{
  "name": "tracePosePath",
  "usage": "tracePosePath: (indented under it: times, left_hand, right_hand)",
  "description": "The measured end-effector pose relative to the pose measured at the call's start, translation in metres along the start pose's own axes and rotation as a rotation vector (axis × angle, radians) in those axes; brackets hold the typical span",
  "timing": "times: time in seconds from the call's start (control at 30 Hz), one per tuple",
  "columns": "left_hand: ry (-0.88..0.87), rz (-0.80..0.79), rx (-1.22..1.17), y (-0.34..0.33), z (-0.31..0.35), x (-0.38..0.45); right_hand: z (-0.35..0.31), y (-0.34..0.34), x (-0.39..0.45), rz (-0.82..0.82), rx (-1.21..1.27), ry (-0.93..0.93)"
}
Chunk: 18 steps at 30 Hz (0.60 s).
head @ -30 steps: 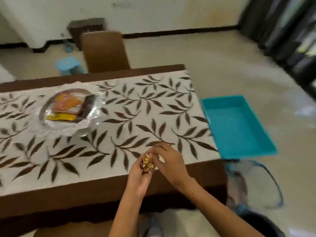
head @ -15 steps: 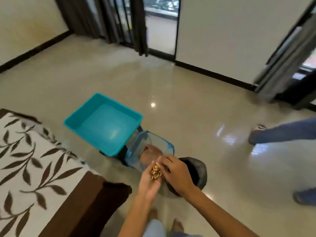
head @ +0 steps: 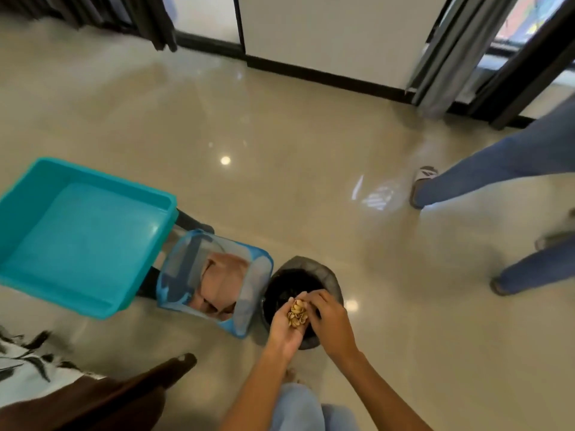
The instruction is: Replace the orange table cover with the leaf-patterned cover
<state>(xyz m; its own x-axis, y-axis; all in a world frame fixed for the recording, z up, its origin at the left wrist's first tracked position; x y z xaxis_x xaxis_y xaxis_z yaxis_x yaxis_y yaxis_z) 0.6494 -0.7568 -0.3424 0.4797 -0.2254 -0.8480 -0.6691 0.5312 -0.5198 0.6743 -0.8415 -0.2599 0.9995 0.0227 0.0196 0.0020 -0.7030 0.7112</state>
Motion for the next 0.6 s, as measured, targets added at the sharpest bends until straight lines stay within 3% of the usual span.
tracePosePath:
  times: [0.13,0.3,0.43,0.6]
  left_hand:
    - [-0.04,0.129,0.209,0.032,0.002,0.066]
    - [0.042,0.325,0.541,0.069,0.001,0.114]
    - [-0.049,0.382,0.781,0.073,0.012,0.117]
    - [-0.278,0.366,1.129,0.057,0.028,0.086]
  right_hand:
    - [0.056,-0.042,0.009,0.002,-0.076,-0.077]
    - [0.106,-0.091,0.013,-0.104,-0.228,-0.116]
    - [0.121,-0.106,0.011,-0.179,-0.287,-0.178]
    - [0.09,-0.084,0.007,-0.166,-0.336,-0.089]
Point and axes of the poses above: each hand's wrist, its own x-axis towards the middle knuckle, its own y-axis out of the back of the hand, z = x × y, the point moved 7 cm from there along x, towards the middle knuckle, and after that the axes turned 3 degrees about x, right-handed, at the moved point
